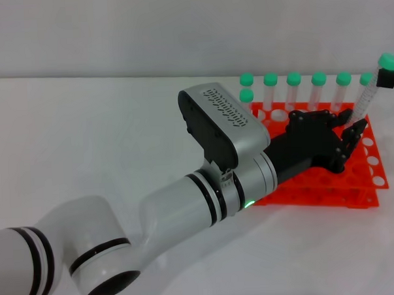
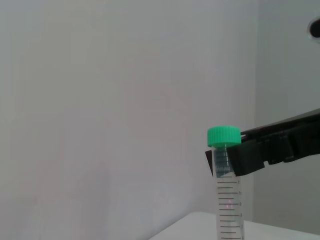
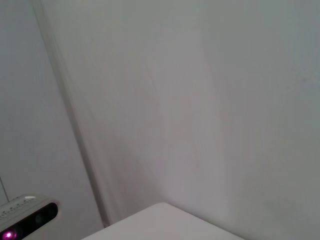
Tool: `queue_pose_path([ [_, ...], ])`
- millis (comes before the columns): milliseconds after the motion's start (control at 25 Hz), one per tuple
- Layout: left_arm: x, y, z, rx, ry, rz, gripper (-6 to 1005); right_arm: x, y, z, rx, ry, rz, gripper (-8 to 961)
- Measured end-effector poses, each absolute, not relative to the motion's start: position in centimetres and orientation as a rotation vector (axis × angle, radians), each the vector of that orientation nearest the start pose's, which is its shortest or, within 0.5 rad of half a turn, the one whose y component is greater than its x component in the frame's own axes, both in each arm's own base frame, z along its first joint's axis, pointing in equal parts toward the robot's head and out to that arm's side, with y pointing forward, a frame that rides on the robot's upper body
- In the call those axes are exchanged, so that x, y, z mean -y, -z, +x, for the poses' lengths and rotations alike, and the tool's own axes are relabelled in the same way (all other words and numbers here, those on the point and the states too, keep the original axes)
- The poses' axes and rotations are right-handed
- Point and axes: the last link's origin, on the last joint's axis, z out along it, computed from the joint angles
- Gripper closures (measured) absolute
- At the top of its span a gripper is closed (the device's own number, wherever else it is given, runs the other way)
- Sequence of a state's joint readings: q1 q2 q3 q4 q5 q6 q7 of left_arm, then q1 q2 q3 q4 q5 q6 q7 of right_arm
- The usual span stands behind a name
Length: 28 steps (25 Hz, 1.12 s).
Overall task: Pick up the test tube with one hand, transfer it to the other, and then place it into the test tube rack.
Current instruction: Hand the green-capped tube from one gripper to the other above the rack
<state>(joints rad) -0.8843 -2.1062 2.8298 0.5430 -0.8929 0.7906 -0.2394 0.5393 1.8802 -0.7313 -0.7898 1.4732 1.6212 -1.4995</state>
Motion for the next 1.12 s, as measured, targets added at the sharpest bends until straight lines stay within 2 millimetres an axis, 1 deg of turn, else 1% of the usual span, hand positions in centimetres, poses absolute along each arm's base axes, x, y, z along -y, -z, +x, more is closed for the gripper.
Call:
queue_pose_path([
  [80, -34.4, 16.5, -9.9, 0.315, 0.927, -2.466, 817, -36.8, -12.0, 23.5, -0.584, -0.918, -2.536, 739],
  [480, -34.4, 16.5, -9.9, 0.314, 0.922, -2.468, 817, -36.5, -12.1, 23.9, -0.593, -0.920, -2.526, 749],
  [880, -34.4, 16.5, -10.1, 0.315, 0.915, -2.468, 817, -36.4, -11.4, 23.9, -0.605, -0.939, -2.525, 757],
  [1120, -34.5, 16.5, -10.0, 0.317, 0.914, -2.467, 818, -35.9, -10.1, 24.1, -0.600, -0.947, -2.533, 761],
])
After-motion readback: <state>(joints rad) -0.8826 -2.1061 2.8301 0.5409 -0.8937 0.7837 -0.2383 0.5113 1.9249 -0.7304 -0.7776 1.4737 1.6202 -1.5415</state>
